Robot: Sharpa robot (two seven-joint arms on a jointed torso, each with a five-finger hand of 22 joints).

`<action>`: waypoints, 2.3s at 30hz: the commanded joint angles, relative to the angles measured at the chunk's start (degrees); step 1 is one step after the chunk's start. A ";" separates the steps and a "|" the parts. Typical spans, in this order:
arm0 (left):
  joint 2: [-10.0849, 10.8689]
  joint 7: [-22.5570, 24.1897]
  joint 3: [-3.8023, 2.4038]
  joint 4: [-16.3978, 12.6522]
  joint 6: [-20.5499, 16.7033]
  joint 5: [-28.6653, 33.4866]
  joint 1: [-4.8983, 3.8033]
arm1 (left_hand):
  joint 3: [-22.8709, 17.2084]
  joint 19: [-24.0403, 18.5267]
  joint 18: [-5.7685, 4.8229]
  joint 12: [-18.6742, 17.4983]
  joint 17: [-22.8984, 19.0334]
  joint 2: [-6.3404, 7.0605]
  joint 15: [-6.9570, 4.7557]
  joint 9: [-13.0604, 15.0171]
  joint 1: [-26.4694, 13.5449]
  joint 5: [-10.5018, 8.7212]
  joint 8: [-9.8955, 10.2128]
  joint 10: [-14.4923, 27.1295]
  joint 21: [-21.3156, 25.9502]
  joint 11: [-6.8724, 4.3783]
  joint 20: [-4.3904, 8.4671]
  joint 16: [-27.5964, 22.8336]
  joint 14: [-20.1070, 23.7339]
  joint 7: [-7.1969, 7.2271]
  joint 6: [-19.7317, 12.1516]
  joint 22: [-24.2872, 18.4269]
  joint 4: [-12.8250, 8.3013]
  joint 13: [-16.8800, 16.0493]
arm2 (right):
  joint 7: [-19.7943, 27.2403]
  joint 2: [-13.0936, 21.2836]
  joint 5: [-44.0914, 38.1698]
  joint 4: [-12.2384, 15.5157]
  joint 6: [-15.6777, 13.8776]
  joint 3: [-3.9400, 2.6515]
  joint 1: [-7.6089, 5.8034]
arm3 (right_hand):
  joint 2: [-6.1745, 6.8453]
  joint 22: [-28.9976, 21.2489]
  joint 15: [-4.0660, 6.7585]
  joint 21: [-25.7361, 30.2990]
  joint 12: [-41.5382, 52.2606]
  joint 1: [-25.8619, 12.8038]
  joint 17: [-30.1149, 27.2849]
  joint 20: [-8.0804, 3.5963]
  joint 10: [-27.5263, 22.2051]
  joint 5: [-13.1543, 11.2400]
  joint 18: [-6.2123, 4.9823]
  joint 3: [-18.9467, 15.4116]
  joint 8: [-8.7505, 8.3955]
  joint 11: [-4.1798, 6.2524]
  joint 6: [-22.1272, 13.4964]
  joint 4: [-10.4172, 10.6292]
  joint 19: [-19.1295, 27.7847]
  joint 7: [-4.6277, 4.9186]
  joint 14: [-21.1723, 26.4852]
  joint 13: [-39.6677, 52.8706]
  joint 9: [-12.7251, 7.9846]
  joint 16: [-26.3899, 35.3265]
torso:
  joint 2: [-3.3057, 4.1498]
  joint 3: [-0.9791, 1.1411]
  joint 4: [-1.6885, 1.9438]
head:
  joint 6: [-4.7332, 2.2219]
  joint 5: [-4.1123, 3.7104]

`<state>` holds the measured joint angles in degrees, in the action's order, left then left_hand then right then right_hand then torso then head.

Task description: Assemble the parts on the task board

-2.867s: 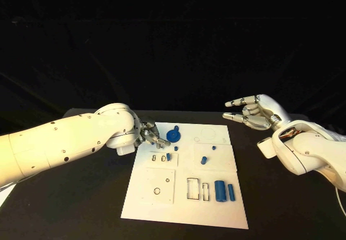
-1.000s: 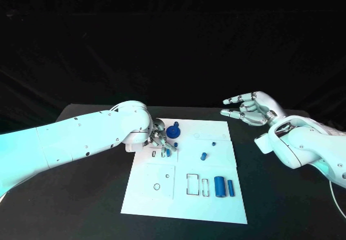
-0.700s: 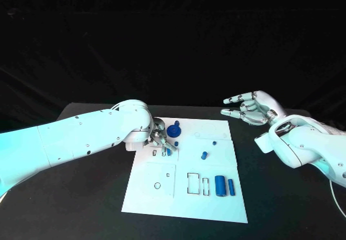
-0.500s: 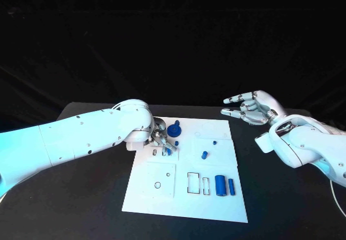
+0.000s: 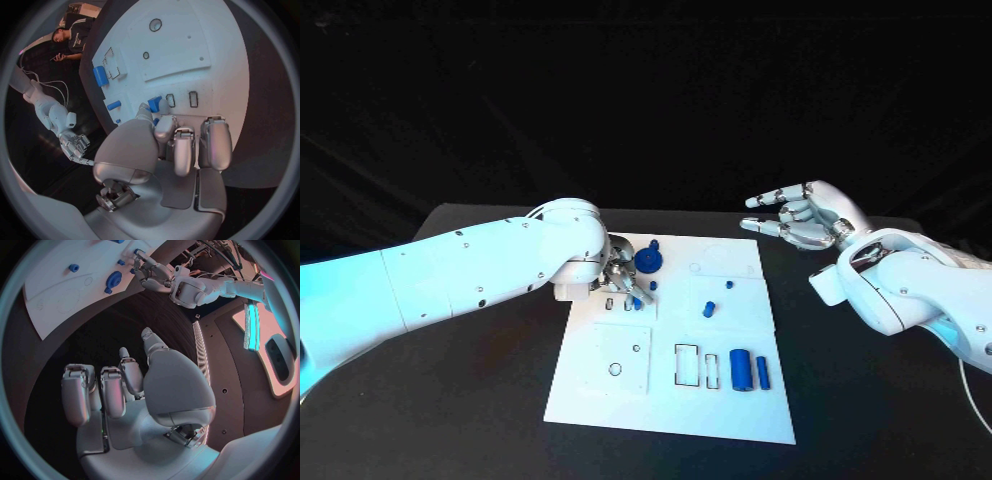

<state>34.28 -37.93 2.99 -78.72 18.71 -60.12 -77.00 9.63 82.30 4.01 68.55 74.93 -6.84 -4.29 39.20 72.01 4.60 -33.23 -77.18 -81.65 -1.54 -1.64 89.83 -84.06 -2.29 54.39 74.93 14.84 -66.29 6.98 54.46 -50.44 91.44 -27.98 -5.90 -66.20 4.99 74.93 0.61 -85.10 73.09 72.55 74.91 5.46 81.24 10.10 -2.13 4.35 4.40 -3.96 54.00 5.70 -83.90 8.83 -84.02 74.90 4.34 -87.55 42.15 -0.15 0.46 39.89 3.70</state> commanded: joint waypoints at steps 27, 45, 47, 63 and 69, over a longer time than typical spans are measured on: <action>4.78 1.64 -0.04 -3.93 -10.43 5.75 0.27 | -51.15 0.25 -0.82 -1.25 15.07 14.13 -0.46 5.57 -1.34 3.32 0.56 -0.61 -0.29 0.01 -0.07 0.17 -5.94 -0.36 -2.18 1.06 -10.38 0.56 | -0.04 -0.35 -0.24 -0.70 2.28 0.07 0.38 | -0.69 3.80 -0.06 0.33 0.05 0.28 10.37 -0.02 0.05 0.17 -0.27 -0.36 0.41 0.19 0.37 -0.03 -0.90 -0.04 -4.84 4.04 0.09 0.38 | 0.02 0.01 0.30 | 0.24 -0.56; 7.28 1.87 -0.01 -7.56 -17.51 -1.69 2.32 | -52.81 0.82 -1.03 -0.40 15.07 14.68 -0.58 6.08 -2.32 3.25 0.38 -1.27 -0.86 -0.11 0.03 0.17 -5.94 -0.26 -1.93 2.09 -11.37 -0.28 | 0.09 -0.33 -0.22 -1.00 2.51 0.10 0.61 | -0.84 3.82 -0.04 0.32 0.01 0.39 10.36 -0.04 0.04 0.25 -0.27 -0.38 0.44 0.21 0.44 -0.04 -0.91 -0.06 -4.84 4.00 0.10 0.40 | -0.10 0.27 0.47 | 0.66 -0.50; 7.21 1.70 0.00 -7.83 -17.55 -2.56 2.69 | -52.96 0.79 -1.01 -0.38 15.07 14.67 -0.59 6.11 -2.38 3.25 0.37 -1.30 -0.82 -0.12 0.04 0.17 -5.94 -0.25 -1.91 2.02 -11.45 -0.30 | 0.08 -0.29 -0.24 -0.99 2.57 0.11 0.62 | -0.86 3.83 -0.03 0.32 0.01 0.40 10.35 -0.04 0.03 0.27 -0.27 -0.40 0.44 0.21 0.45 -0.04 -0.91 -0.07 -4.84 4.00 0.10 0.40 | -0.07 0.26 0.48 | 0.64 -0.55; 7.58 0.86 0.02 -8.49 -12.21 -5.40 3.73 | -53.18 0.73 -0.99 -0.28 15.07 14.83 -0.60 6.19 -2.50 3.21 0.38 -1.37 -0.75 -0.13 0.06 0.17 -5.94 -0.25 -1.91 1.91 -11.72 -0.39 | 0.15 -0.14 -0.32 -0.89 2.99 0.11 0.64 | -0.91 3.80 -0.02 0.34 -0.02 0.40 10.36 -0.05 0.02 0.29 -0.27 -0.43 0.45 0.22 0.46 -0.01 -0.90 -0.07 -4.84 3.98 0.10 0.40 | 0.01 0.23 0.41 | 0.75 -0.41; 7.26 0.78 0.03 -8.22 -11.40 -5.46 4.16 | -53.24 0.63 -0.94 -0.42 15.07 14.96 -0.59 6.23 -2.57 3.18 0.37 -1.31 -0.63 -0.13 0.07 0.17 -5.94 -0.24 -1.90 1.72 -11.86 -0.24 | 0.24 -0.15 -0.30 -0.87 3.22 0.11 0.64 | -0.91 3.80 -0.02 0.34 -0.02 0.40 10.36 -0.05 0.02 0.29 -0.27 -0.43 0.45 0.22 0.46 -0.01 -0.90 -0.07 -4.84 3.98 0.10 0.40 | 0.04 0.23 0.39 | 0.79 -0.20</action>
<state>41.67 -36.79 2.85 -87.09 4.70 -64.66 -73.16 -34.26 82.61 4.01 67.89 74.92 8.75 -4.46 45.34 69.47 7.43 -32.55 -78.32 -82.32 -1.64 -1.54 89.82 -84.04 -2.93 52.42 74.93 12.23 -66.62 6.82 54.32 -50.43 90.51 -25.71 -5.78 -65.60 4.69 74.94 0.61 -85.10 73.09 72.85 74.93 5.46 81.24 10.10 -2.12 4.35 4.63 -3.96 54.00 5.69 -83.90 8.83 -84.02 74.90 4.36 -87.32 42.17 0.09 0.86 40.64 3.39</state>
